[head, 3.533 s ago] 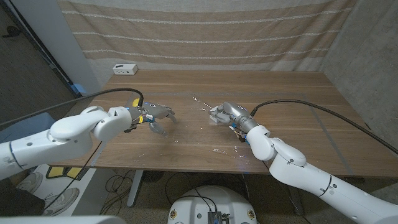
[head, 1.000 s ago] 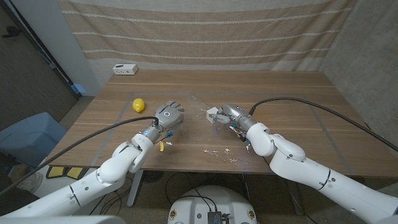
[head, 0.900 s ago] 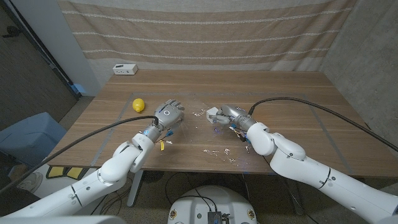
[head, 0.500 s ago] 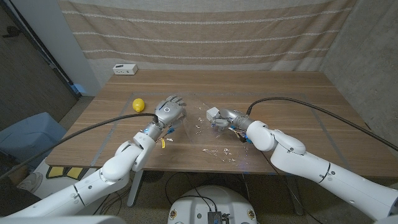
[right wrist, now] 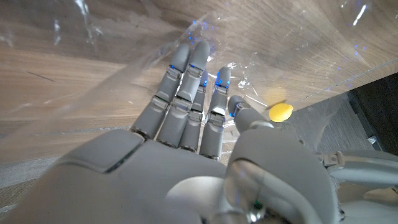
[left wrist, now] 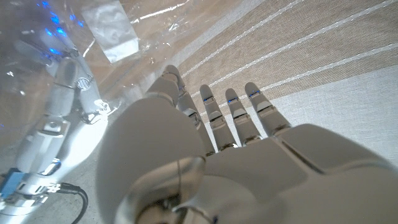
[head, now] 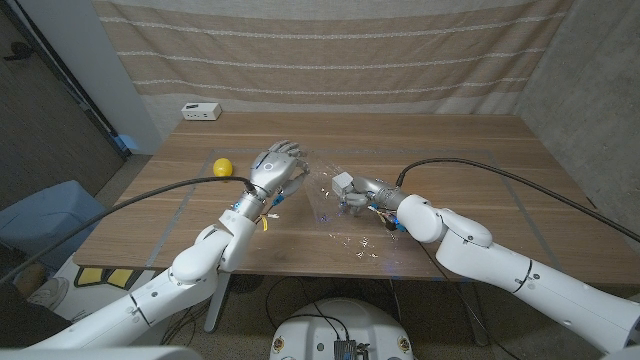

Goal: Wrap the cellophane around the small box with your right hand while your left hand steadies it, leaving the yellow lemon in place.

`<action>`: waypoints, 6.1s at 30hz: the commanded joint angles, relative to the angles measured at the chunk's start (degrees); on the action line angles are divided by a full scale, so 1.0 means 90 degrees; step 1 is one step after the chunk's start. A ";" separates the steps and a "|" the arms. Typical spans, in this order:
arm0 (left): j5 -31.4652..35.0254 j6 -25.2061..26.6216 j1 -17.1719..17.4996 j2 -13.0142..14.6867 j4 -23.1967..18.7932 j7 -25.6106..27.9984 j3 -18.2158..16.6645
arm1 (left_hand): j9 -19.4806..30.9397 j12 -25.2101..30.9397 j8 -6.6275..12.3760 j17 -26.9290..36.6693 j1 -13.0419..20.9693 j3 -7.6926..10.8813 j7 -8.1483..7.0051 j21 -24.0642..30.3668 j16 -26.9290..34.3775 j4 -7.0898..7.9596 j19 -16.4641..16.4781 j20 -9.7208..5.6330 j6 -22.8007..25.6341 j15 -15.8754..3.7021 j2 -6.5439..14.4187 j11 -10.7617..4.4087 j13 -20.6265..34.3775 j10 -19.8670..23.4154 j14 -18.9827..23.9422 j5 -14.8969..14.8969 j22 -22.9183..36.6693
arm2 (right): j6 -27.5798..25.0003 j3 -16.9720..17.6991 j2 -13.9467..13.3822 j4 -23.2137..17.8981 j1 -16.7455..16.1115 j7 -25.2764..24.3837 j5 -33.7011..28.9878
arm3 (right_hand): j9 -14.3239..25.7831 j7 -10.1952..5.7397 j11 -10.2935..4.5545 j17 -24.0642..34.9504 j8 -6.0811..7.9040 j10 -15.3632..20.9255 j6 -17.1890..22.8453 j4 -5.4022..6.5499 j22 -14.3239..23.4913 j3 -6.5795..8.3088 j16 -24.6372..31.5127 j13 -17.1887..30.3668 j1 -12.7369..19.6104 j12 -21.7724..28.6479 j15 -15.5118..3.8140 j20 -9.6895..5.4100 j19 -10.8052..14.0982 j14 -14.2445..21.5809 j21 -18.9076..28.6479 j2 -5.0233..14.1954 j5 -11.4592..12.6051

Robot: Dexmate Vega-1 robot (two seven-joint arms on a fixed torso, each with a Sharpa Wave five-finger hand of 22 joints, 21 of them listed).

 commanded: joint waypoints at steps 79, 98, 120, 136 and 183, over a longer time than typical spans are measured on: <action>-0.0705 -0.0853 -0.3160 -0.1908 0.3090 -0.1562 0.2620 | -0.0014 -0.0091 -0.0141 0.0040 -0.0046 -0.0156 0.0075 0.0131 -0.0117 0.0071 0.0141 0.0033 0.0119 -0.0713 0.0088 0.0062 0.0065 0.0382 0.0292 -0.0031 0.0063 | 0.0858 0.3793 -0.0648 -0.1203 -0.3363 -0.2903 0.2210 | 0.0028 -0.0154 -0.0079 0.0481 -0.0133 -0.1899 -0.1692 -0.0166 -0.0015 -0.0643 -0.0501 0.0088 -0.0472 -0.0132 0.0655 0.0660 -0.1851 -0.2619 -0.0384 -0.0631 -0.0168; -0.1013 -0.0902 -0.3405 -0.2180 0.3551 -0.1360 0.2788 | -0.0161 -0.0619 -0.0932 0.0058 -0.0206 -0.0347 -0.0349 0.0131 -0.0172 0.0026 -0.0003 0.0178 -0.4090 -0.0448 -0.0055 0.0129 0.0087 -0.0647 0.0077 0.0005 0.0070 | -0.1876 0.3349 -0.1006 -0.1894 -0.3072 -0.2890 0.2234 | 0.0018 -0.0337 -0.0157 0.0502 -0.0156 -0.3023 -0.3060 -0.0148 -0.0020 -0.1057 -0.0782 0.0098 -0.0684 -0.0122 0.0760 0.0998 -0.2622 -0.3681 -0.0787 -0.0800 -0.0220; -0.1085 -0.0989 -0.3561 -0.2237 0.3692 -0.1221 0.2927 | -0.0178 -0.0587 -0.0801 0.0061 -0.0145 -0.0344 -0.0534 0.0132 -0.0149 0.0009 -0.0017 0.0201 -0.3921 -0.0442 0.0014 0.0156 0.0081 -0.0689 0.0032 0.0011 0.0070 | -0.4679 0.1257 -0.1571 -0.1936 -0.0901 -0.2580 0.2503 | 0.0003 -0.0324 -0.0226 0.0435 0.0040 -0.3982 -0.3963 -0.0143 -0.0024 -0.1392 -0.0992 0.0097 -0.0875 -0.0042 0.0837 0.1088 -0.3286 -0.4712 -0.1246 -0.0936 -0.0204; -0.1129 -0.1043 -0.3554 -0.2226 0.3706 -0.1077 0.2917 | -0.0183 -0.0575 -0.0786 0.0058 -0.0147 -0.0326 -0.0555 0.0140 -0.0148 0.0017 -0.0009 0.0180 -0.3876 -0.0460 0.0040 0.0168 0.0079 -0.0703 0.0028 0.0010 0.0071 | -0.4871 0.0168 -0.1802 -0.1849 0.0213 -0.2151 0.2563 | 0.0014 -0.0174 -0.0291 0.0237 0.0651 -0.2791 -0.1758 -0.0413 -0.0025 -0.1050 -0.0650 0.0070 0.0365 0.0342 0.0490 0.0873 -0.2858 -0.4100 -0.1287 -0.0651 -0.0132; -0.1046 -0.0903 -0.3316 -0.2089 0.3331 -0.1096 0.2825 | -0.0190 -0.0551 -0.0796 0.0050 -0.0213 -0.0309 -0.0615 0.0150 -0.0158 0.0040 -0.0023 0.0174 -0.3856 -0.0489 0.0040 0.0179 0.0071 -0.0758 -0.0029 0.0001 0.0072 | 0.5016 0.2901 0.0576 0.1742 -0.1821 -0.0653 0.5828 | 0.0257 0.0081 -0.0450 0.1717 0.1870 -0.0241 0.0259 -0.0145 0.0165 -0.0691 0.1766 0.0632 0.2578 0.1120 -0.0517 0.0089 -0.0145 -0.0201 0.0412 -0.0185 -0.0139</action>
